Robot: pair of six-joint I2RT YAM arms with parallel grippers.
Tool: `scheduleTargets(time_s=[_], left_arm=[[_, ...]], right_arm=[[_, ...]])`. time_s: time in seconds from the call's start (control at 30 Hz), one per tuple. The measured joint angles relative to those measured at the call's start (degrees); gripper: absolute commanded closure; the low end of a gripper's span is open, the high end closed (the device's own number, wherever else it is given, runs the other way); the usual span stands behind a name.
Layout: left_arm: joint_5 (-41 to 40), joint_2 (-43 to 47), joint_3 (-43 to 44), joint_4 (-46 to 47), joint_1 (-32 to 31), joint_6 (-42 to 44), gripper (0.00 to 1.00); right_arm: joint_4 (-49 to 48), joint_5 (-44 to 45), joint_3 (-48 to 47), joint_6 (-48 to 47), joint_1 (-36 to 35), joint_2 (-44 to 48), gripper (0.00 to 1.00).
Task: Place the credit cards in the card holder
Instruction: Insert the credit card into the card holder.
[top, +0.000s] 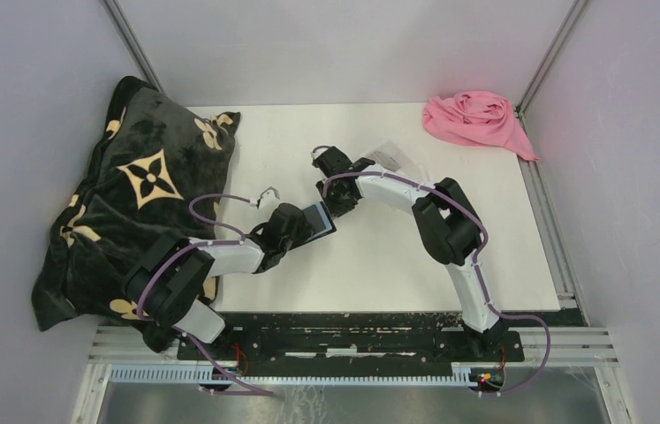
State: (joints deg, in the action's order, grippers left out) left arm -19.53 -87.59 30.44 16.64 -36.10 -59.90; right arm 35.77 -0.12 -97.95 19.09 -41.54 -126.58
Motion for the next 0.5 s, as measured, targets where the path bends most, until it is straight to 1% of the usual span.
scheduleTargets(time_s=[0.23, 0.5], left_arm=[[-0.2, -1.7, 2.1, -0.9, 0.0, 1.3, 0.68], [0.1, -2.7, 2.4, 0.2, 0.0, 1.3, 0.7]], right_arm=[[-0.4, 0.0, 0.3, 0.0, 0.0, 0.1, 0.68], [-1.1, 0.0, 1.0, 0.1, 0.0, 0.4, 0.68]])
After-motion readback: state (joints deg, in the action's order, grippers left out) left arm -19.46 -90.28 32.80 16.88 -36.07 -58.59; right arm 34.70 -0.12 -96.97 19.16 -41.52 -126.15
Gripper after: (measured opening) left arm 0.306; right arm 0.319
